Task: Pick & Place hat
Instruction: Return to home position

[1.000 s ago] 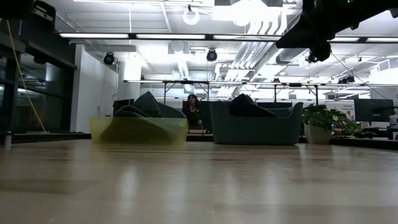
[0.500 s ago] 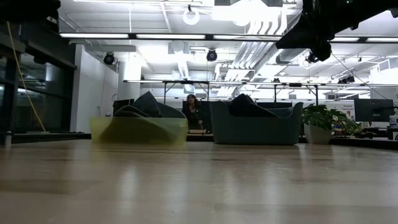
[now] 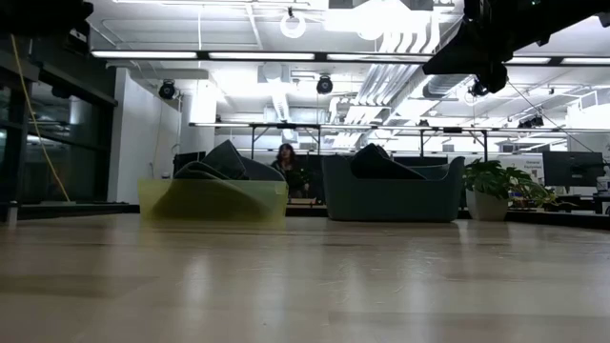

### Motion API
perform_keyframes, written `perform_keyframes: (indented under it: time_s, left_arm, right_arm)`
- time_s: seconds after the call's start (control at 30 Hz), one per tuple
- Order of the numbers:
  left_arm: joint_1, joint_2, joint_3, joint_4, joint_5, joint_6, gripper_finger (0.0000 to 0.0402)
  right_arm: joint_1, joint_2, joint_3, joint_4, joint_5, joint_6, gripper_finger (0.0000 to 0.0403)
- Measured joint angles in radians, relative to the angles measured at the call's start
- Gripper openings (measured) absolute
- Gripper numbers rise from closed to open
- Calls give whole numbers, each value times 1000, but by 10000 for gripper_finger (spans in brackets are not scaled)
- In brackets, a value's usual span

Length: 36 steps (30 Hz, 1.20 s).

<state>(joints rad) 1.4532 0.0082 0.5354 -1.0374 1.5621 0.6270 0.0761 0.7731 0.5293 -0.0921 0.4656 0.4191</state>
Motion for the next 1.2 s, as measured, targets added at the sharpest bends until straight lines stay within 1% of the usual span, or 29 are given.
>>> perform_keyframes:
  time_s: [0.1, 0.17, 0.27, 0.33, 0.4, 0.5, 0.63, 0.77, 0.83, 0.97, 1.2]
  left_arm:
    - [0, 0, 0, -77, -1, 13, 60]
    - [0, 0, -1, -200, -2, 111, 60]
    - [-1, 0, -1, -407, -3, 317, 60]
    - [-10, 0, -1, -494, -9, 400, 60]
    - [-36, 0, -1, -531, -15, 438, 60]
    - [-101, 0, -1, -534, -14, 459, 60]
    - [-232, 0, -6, -533, -7, 472, 60]
    - [-363, 0, -62, -533, 4, 527, 60]
    - [-404, 0, -95, -532, 3, 549, 60]
    - [-409, -1, -112, -485, 5, 570, 60]
    - [-348, -1, -111, -415, 7, 581, 60]
  right_arm:
    - [0, 0, 0, 0, 0, -1, 0]
    - [0, 0, 0, 0, 0, 0, 0]
    - [0, 0, 0, 0, -2, 1, 0]
    - [0, 0, 0, 0, -3, 7, 0]
    - [0, 0, 0, 0, -3, 15, 0]
    - [0, 0, 0, 0, -3, 17, 0]
    - [0, 0, 0, 0, -3, 18, 0]
    - [0, 0, 0, 0, -2, 18, 0]
    - [0, 0, 0, 0, -2, 18, 0]
    - [0, 0, 0, -1, -2, 18, 0]
    - [0, 0, 0, -1, 30, 18, 0]
